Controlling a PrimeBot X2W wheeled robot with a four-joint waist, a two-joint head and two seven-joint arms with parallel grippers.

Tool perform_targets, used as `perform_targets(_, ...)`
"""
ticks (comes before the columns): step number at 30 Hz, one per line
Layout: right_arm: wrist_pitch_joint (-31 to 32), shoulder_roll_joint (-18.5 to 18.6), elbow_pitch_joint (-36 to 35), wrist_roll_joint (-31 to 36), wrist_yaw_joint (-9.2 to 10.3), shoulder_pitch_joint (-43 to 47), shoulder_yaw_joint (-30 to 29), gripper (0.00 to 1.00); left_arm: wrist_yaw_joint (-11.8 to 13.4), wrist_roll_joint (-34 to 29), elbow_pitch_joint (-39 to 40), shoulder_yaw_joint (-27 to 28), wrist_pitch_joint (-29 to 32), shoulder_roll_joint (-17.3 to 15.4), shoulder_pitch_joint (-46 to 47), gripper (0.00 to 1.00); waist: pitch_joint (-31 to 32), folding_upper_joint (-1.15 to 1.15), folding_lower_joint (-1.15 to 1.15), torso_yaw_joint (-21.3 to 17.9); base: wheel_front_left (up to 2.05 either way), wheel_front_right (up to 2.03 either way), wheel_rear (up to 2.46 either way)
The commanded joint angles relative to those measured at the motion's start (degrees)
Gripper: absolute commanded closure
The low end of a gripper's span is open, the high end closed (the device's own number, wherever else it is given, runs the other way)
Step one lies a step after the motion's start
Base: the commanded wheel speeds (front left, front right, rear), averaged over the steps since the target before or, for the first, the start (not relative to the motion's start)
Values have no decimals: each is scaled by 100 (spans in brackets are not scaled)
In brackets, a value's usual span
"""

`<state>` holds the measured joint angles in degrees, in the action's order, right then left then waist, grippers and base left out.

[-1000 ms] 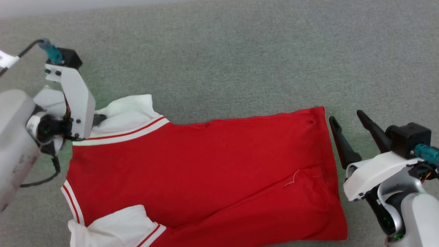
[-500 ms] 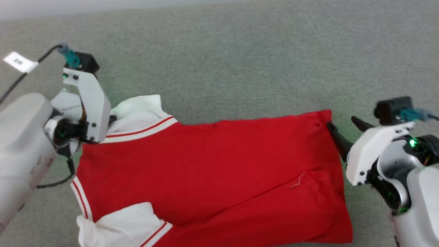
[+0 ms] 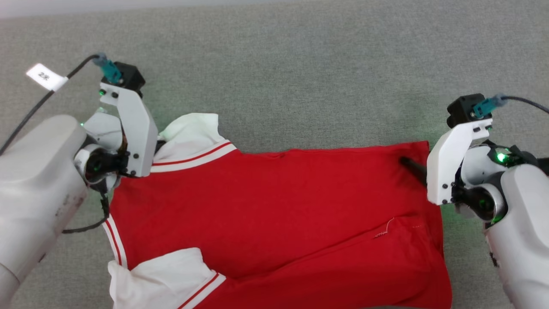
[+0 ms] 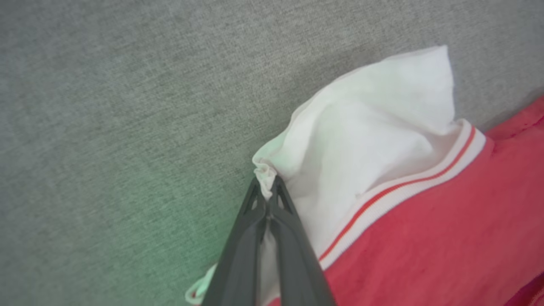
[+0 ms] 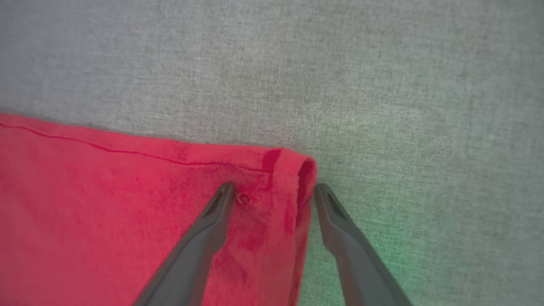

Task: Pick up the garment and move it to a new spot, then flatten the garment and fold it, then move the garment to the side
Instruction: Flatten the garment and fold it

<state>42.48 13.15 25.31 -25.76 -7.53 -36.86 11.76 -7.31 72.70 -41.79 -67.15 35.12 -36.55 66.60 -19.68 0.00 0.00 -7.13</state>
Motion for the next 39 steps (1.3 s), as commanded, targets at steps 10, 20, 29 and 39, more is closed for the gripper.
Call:
perform_targets(10,-55,296,321,-193,9,-244,372,100,-19,135,293,-40,-275,-78,122,100,140,0,0,158,0,0,0)
perform_targets(20,-203,863,-354,-508,9,-39,843,100,-20,359,925,4,-161,-578,305,100,438,0,0,309,0,0,0)
perform_targets(29,86,1439,-1339,-809,9,483,990,100,488,436,2211,-27,105,-1336,18,100,618,0,0,434,0,0,0)
perform_targets(39,611,1880,-2279,-1027,9,1525,643,100,1858,685,4788,-199,261,-2470,-883,100,637,0,0,554,0,0,0)
